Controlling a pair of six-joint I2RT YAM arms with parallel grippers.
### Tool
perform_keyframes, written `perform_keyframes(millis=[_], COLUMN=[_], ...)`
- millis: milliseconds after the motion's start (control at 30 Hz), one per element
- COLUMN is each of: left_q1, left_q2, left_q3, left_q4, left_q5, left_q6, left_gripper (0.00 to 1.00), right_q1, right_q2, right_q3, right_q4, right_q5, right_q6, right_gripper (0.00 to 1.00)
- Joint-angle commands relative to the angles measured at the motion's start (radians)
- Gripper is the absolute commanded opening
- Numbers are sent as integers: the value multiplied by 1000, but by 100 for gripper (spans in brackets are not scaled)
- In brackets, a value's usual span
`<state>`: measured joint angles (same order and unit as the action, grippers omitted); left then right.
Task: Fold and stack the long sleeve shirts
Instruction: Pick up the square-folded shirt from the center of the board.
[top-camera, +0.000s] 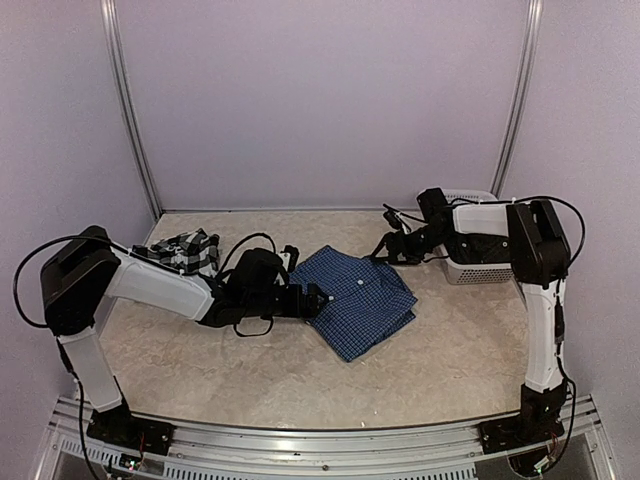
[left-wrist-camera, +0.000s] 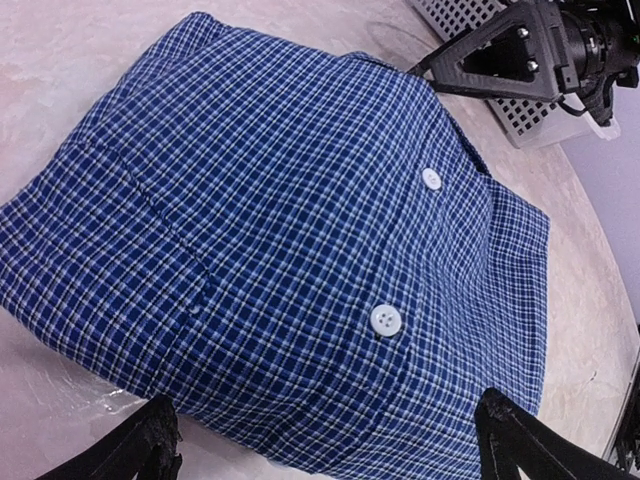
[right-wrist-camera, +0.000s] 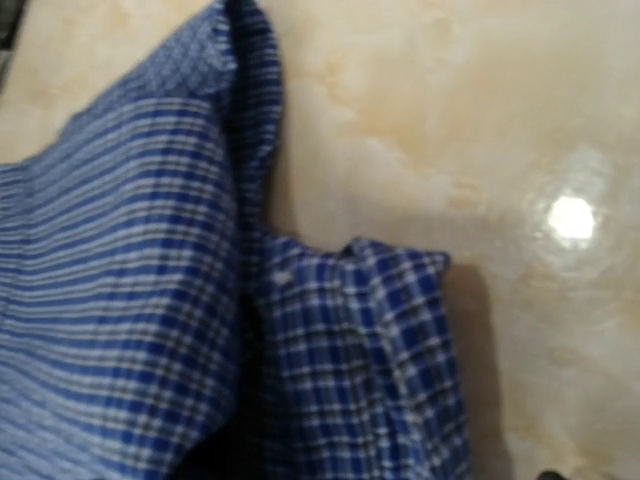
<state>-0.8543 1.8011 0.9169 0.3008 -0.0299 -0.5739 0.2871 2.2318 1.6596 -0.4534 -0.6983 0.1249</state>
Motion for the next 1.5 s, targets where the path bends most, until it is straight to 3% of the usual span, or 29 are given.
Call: perform_keyframes(millis=[0, 800, 1467], left_q1=[-6, -14, -43], left_q2=[33, 67, 146], left_q3=[-19, -4, 28], left_q4=[27, 18, -48], left_q5=[5, 1, -91], left_q6=[-33, -15, 0], left_gripper=[98, 98, 97], right_q1=[-23, -26, 111], right_q2=[47, 100, 181], right_q3=[0, -69, -88], right_q4=[11, 48, 21], right_q5=[-139, -323, -374], right_q6=[31, 49, -2], right_gripper=[89, 86, 71])
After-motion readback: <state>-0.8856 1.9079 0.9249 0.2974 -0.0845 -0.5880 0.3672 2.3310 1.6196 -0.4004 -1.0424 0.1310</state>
